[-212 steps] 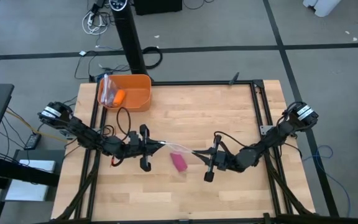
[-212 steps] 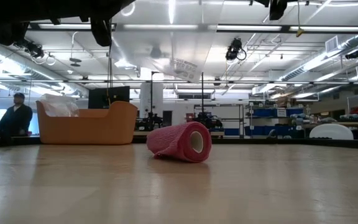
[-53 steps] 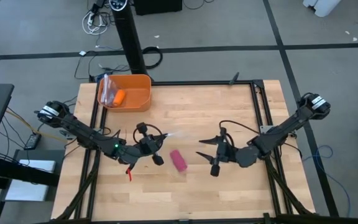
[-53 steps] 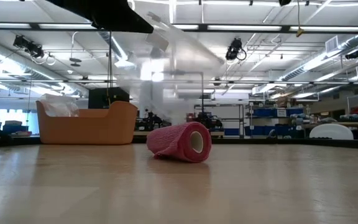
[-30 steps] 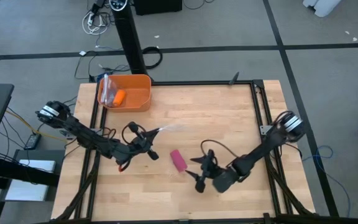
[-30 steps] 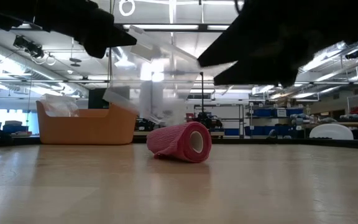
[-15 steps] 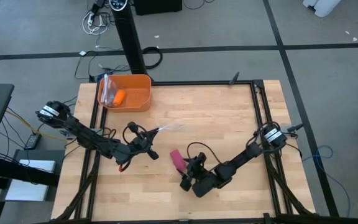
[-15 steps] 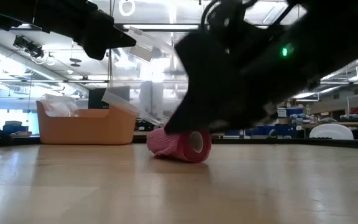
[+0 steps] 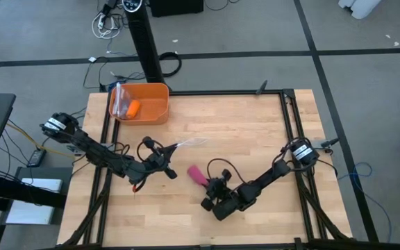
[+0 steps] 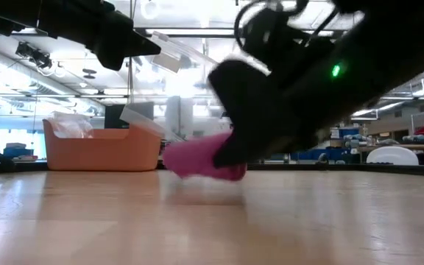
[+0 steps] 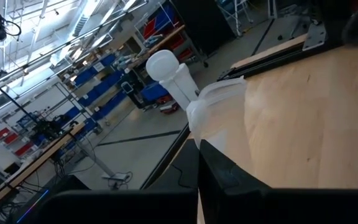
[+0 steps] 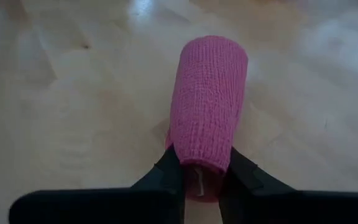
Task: Roll bandage
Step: Put the pink bandage into the transparent zip bag
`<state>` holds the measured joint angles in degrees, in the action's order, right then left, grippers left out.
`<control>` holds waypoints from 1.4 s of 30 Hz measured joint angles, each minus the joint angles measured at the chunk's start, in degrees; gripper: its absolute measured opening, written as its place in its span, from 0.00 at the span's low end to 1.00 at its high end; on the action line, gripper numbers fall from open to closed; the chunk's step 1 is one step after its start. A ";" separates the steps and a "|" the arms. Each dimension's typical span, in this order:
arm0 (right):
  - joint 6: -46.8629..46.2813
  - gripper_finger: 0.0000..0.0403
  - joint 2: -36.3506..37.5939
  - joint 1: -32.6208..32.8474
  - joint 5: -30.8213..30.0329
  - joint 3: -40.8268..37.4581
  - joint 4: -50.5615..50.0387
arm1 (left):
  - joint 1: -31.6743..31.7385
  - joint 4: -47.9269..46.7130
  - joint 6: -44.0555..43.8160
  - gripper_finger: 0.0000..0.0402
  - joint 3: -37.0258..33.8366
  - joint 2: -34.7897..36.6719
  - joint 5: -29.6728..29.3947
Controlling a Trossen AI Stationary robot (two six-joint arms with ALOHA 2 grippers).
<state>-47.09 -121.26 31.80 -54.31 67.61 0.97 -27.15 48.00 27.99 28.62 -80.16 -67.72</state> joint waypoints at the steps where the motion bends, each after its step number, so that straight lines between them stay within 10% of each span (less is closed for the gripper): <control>1: 1.51 0.13 0.99 0.43 -0.06 -0.02 -0.08 | 0.02 -0.18 0.00 0.00 0.00 0.00 -0.02; 16: 26.00 0.13 26.27 1.78 -7.41 0.98 -12.98 | 0.00 -1.74 -1.44 0.00 0.02 0.00 -0.59; 42: 26.25 0.13 27.18 -9.15 9.56 3.83 -28.57 | -0.02 -1.61 -3.17 0.00 0.02 -0.02 0.50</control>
<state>-20.84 -94.08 22.65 -44.75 71.44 -27.59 -27.18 46.39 24.82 28.64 -80.18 -67.22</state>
